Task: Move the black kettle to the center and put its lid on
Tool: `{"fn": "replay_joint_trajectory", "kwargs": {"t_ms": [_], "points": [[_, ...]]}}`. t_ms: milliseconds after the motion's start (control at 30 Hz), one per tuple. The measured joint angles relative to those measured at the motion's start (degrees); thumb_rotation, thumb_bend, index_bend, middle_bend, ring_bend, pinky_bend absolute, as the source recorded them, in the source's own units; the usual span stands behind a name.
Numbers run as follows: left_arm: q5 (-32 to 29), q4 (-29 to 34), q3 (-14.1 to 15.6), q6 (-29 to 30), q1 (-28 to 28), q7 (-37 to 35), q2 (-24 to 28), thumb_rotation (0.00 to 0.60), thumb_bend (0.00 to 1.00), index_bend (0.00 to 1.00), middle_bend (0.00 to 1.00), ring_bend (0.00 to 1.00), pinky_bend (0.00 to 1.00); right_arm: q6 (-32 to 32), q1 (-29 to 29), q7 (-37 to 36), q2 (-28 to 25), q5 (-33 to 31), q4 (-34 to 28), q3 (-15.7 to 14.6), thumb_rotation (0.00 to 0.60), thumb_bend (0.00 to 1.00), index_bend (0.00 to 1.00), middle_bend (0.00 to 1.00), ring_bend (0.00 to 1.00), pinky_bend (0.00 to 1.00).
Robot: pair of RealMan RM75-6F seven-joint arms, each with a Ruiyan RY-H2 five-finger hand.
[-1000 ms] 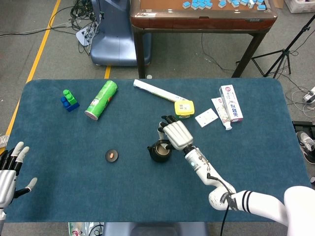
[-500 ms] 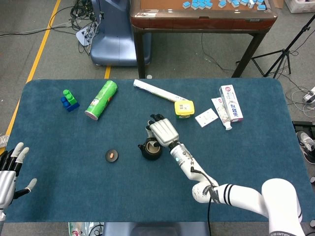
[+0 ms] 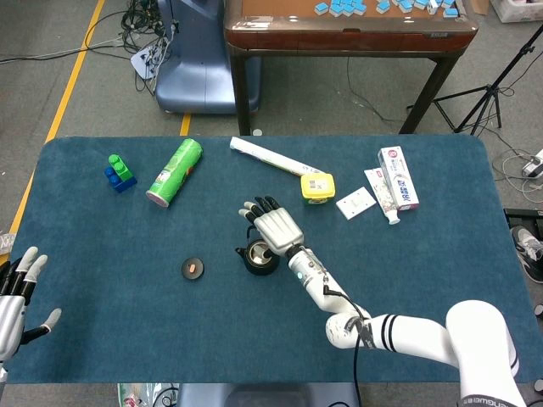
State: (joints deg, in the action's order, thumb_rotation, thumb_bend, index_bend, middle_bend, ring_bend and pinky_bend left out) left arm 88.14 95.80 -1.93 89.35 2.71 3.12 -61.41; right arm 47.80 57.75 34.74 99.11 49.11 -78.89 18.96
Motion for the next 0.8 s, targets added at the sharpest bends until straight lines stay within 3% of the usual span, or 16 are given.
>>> {"fn": "replay_joint_trajectory", "kwargs": {"t_ms": [333,567,800], "points": [[0.3,-1.3,-0.9,-1.9,1.9,-1.1,0.3,0.6,0.25,0.02,0.0,0.0,0.0,4.9,-2.3,-0.1,-6.2,0.7,-7.7,-2.0,0.6,0.18,0.0,0.06,0.0,0.0],[1.0,-3.4,-1.3,-6.6,5.3,-4.4,0.3,0.6,0.25,0.02,0.0,0.0,0.0,15.0,-9.6,-1.7,-14.7,6.6,-16.6,-5.5,0.6,0.18,0.01,0.11,0.0,0.0],[2.0,-5.6,-1.4,-14.5,10.9,-8.8,0.5,0.6,0.25,0.05,0.0,0.0,0.0,24.1,-18.9,-4.5,-24.7,13.8,-23.2,-10.2,0.6,0.18,0.1,0.15,0.0,0.0]]}}
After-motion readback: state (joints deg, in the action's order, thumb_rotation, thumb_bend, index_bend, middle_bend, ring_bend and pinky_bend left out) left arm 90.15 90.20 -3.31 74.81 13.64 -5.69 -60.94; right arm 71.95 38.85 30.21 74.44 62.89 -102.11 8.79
